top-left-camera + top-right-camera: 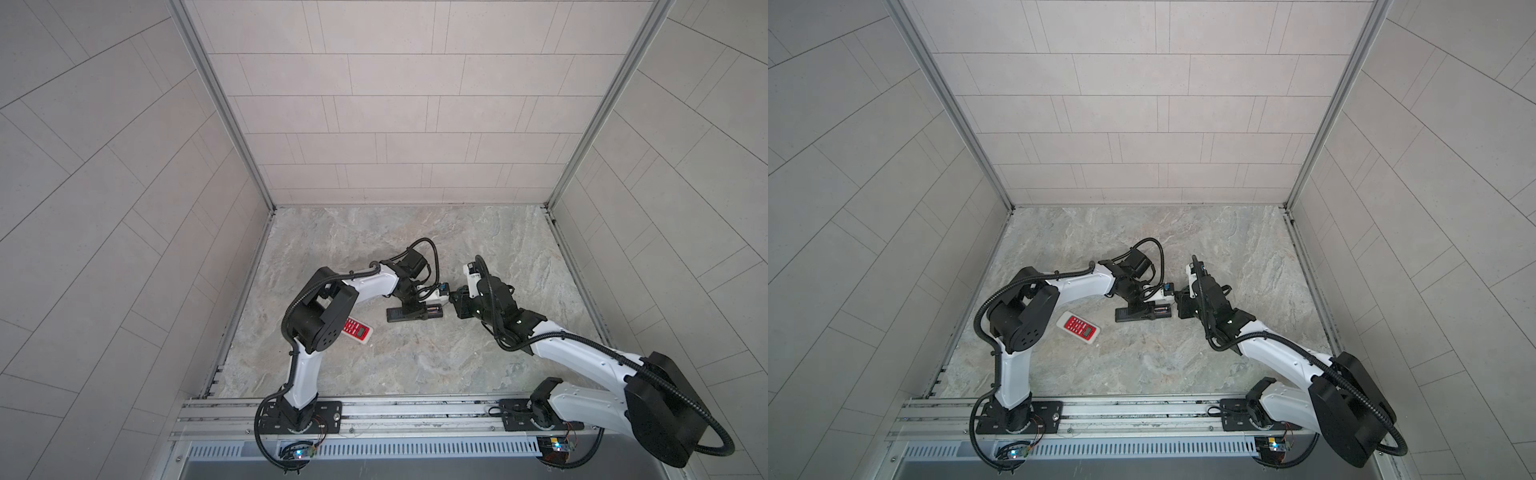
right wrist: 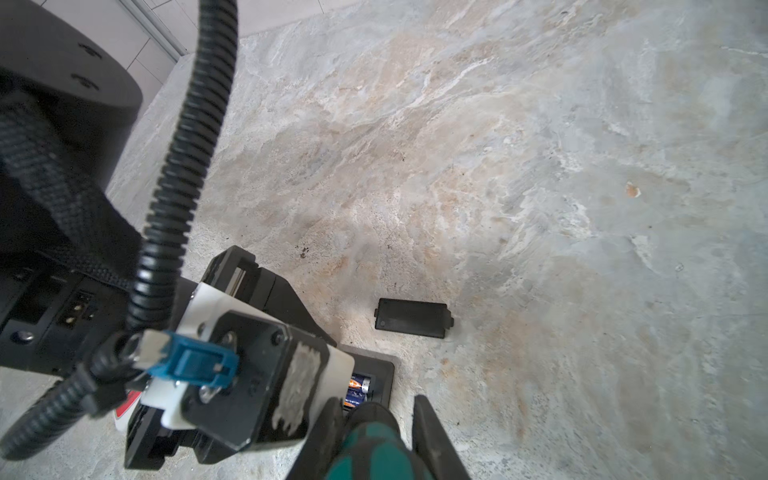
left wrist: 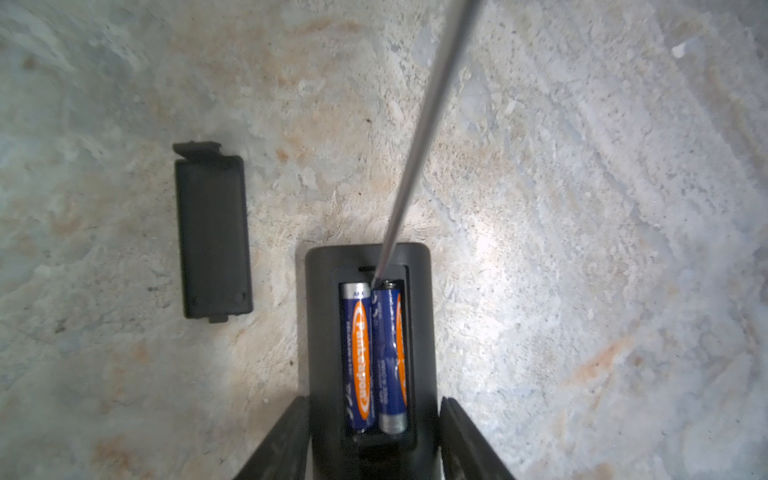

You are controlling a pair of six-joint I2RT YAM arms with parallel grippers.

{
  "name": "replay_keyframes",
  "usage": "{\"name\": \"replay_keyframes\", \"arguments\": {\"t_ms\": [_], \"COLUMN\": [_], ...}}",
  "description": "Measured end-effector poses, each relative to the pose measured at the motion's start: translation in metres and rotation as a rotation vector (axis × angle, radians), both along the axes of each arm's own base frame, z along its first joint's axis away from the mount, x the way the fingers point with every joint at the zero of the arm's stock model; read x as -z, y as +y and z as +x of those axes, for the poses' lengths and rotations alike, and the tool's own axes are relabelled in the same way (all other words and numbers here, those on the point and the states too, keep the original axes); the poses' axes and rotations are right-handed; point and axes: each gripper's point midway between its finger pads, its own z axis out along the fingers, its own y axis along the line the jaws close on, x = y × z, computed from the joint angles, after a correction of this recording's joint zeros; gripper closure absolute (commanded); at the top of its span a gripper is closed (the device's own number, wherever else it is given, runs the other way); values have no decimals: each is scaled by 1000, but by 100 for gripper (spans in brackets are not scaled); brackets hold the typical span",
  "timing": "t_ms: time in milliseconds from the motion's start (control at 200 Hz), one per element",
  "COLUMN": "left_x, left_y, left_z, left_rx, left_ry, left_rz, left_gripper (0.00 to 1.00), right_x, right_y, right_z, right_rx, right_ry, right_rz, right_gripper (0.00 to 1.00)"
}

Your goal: Unload the batteries from the remote control

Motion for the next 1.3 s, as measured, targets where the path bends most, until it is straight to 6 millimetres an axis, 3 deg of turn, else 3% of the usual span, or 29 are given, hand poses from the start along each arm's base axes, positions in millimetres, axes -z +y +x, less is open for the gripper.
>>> {"name": "replay_keyframes", "arguments": {"t_ms": [325, 545, 836, 1021, 1181, 1301], "left_x": [0, -5, -39, -60, -83, -101], "left_y": [-3, -4, 6, 26, 52, 66], "left_z": [1, 8, 22, 39, 61, 72], "left_rx": [-15, -68, -194, -471, -874, -1191], "left_ry": [13, -2, -91, -118, -112, -69], "left_rz": [-3, -3, -1, 22, 55, 4], "left_gripper": [42, 35, 26, 25, 29, 26], "right_x": [-1, -22, -48, -79, -101, -105], "right_y": [-4, -4, -1, -11, -28, -38], "right_z": [-1, -4, -2, 2, 9, 12], "right_rx": [31, 25, 4, 17, 66, 92], "right_ry": [-33, -64, -112, -178, -212, -213], "right_rz": [39, 63, 68, 54, 15, -19], "right_gripper": [99, 99, 99, 99, 99, 99]}}
